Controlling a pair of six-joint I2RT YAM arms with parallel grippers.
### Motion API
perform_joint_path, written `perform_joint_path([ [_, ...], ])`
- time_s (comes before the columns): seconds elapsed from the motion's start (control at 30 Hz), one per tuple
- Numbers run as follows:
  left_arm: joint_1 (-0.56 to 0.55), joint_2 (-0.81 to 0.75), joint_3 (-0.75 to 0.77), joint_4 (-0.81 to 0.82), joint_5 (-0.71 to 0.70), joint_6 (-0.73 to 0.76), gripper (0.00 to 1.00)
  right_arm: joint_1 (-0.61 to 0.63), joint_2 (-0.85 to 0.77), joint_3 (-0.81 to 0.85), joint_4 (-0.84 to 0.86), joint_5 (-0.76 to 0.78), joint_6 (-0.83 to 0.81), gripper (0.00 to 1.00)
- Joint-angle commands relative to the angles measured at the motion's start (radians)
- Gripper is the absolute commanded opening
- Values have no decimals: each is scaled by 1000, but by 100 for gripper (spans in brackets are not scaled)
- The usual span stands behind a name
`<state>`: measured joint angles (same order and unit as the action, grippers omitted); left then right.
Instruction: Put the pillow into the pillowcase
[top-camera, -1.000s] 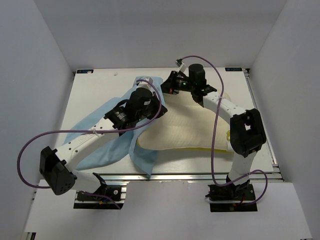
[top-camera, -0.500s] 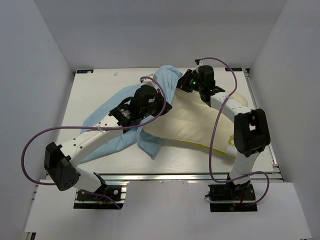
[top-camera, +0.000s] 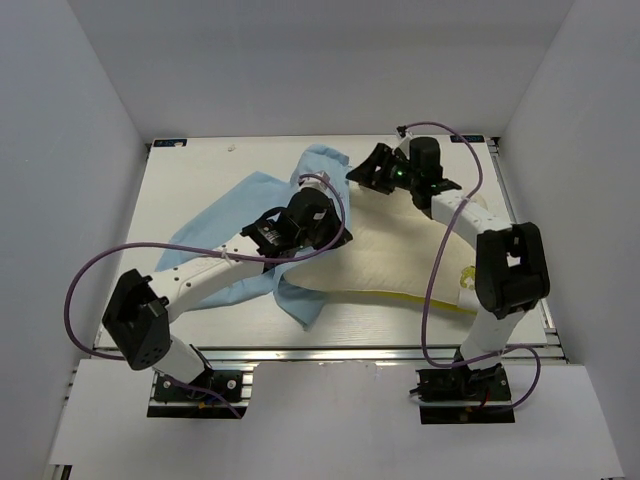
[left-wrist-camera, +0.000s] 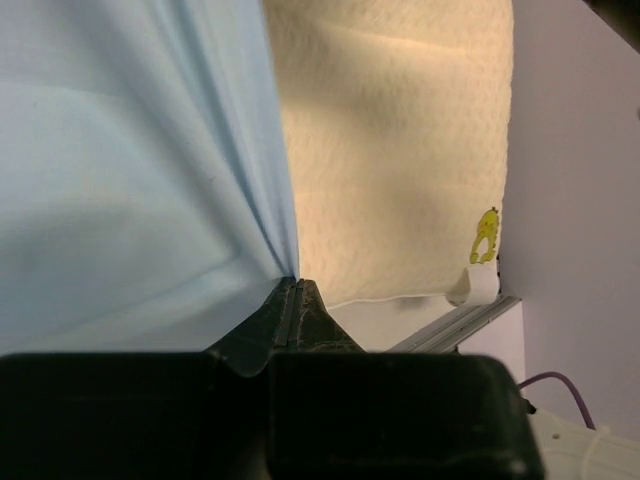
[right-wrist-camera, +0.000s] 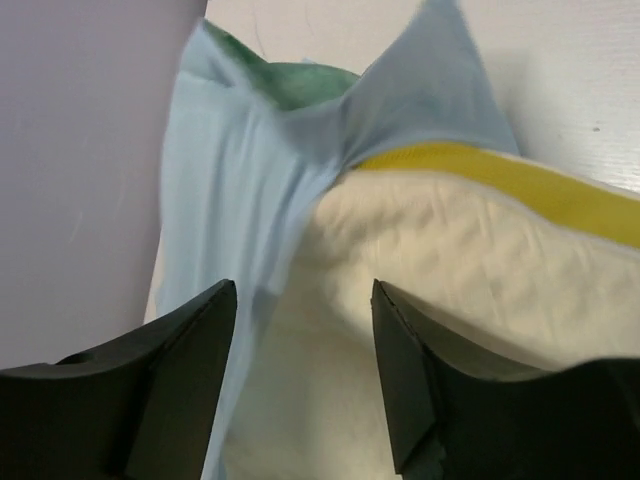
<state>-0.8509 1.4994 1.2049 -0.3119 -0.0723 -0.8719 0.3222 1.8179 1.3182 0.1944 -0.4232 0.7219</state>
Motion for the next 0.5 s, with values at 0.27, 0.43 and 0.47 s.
perform_joint_path([
  [0.27, 93, 73, -1, 66, 71, 28, 0, -98, -366, -201, -491, -587, -1003, 72],
  [0.43, 113, 90, 24, 65, 71, 40, 0, 6, -534, -403, -653, -427, -1459, 78],
  [0.47, 116, 91, 28, 57, 71, 43, 0, 62, -601, -490, -594, -395, -1502, 82],
])
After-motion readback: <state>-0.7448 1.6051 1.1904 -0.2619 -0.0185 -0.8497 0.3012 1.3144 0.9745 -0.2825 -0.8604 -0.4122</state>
